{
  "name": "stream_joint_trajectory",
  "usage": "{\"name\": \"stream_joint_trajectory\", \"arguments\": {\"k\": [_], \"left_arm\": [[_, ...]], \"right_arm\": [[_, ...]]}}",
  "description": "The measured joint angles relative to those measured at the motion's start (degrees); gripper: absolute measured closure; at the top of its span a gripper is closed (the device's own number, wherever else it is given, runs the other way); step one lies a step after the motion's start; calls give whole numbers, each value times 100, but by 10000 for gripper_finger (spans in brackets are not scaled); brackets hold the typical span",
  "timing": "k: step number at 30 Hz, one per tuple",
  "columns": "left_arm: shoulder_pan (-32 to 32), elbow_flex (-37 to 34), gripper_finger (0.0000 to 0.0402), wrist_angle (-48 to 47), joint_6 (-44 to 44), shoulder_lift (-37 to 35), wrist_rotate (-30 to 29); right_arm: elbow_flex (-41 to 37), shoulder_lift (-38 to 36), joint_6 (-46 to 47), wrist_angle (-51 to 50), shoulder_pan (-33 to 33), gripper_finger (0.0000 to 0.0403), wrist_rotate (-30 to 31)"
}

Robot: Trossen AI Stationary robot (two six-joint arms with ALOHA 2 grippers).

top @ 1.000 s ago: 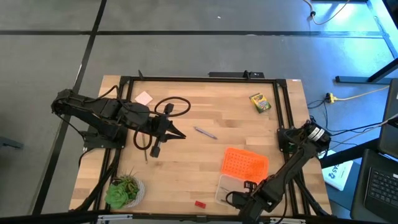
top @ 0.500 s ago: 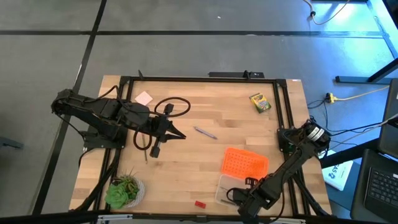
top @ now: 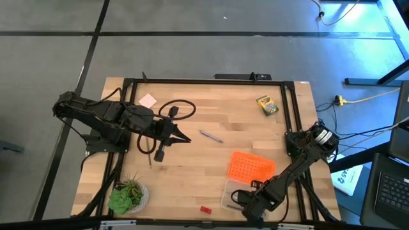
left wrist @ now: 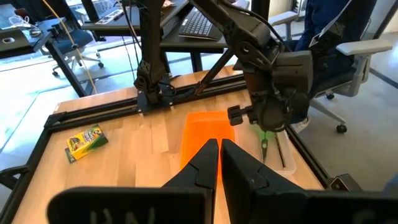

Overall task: Pack school essentials
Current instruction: Put the green scissors into the orange supply box, then adjust the orange supply box

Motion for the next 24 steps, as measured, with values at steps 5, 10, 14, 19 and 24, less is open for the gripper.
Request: {"name": "stream_joint_trajectory", "arguments": {"k": [5, 10, 14, 19, 24], "left_arm": [[0, 0, 388, 0, 0, 0, 0], [0, 0, 388, 0, 0, 0, -1], [0, 0, 388, 2, 0, 0, 0], [2, 0, 388, 2, 0, 0, -2], [4, 0, 388, -45, 0, 0, -2]], "right_arm": [[-1, 0, -37, -283, -20, 306, -107], [342, -48, -115, -904, -89, 306, 132], [432, -446, 183, -1267, -200, 306, 575], [432, -1048, 596, -1875, -439, 306, 1377], [-55, -1353, 490, -1797, -953, 306, 1557]]}}
